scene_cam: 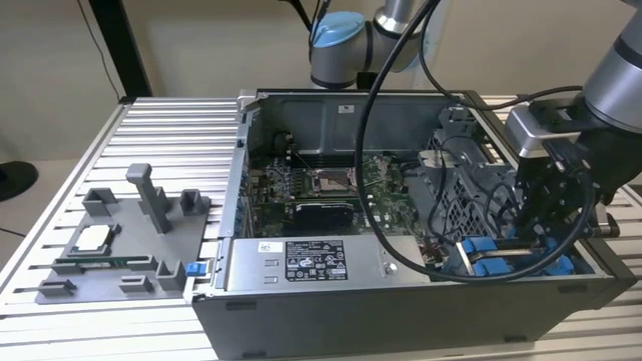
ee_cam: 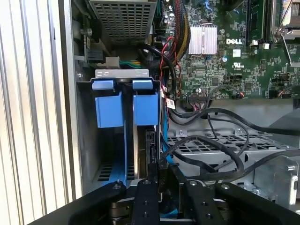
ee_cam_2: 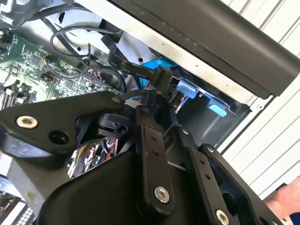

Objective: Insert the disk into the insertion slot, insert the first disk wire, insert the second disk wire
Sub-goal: 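Insert the first disk wire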

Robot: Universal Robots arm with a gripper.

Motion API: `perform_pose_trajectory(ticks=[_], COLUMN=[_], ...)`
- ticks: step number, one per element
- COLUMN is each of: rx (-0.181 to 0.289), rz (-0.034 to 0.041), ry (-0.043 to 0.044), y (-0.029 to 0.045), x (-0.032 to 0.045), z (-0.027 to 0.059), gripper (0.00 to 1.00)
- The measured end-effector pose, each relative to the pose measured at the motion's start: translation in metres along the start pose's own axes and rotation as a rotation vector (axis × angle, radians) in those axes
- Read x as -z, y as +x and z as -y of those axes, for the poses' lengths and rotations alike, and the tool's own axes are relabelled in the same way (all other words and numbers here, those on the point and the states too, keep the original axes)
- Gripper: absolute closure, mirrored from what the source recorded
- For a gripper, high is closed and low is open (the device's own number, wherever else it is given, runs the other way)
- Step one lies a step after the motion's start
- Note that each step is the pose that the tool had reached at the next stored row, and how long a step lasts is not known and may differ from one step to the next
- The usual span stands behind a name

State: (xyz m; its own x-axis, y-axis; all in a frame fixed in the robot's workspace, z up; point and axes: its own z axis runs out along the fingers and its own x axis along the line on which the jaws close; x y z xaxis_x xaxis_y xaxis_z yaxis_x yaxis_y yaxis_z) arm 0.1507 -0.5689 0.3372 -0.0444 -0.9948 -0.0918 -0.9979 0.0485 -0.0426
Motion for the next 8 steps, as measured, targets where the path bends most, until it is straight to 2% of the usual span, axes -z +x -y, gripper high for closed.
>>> perform_pose_trajectory(ticks=[4,5,8], rx=[0.0,0.0,0.0], rz=[-0.0001,0.0,0.0], ry=[0.0,0.0,-0.0021], y=[-0.0003,-0.0004,-0.0004], x=[0.0039,0.0041,0.0042], z=[0.0001,0.0002,0.0002], gripper=[0.0,1.0,1.0])
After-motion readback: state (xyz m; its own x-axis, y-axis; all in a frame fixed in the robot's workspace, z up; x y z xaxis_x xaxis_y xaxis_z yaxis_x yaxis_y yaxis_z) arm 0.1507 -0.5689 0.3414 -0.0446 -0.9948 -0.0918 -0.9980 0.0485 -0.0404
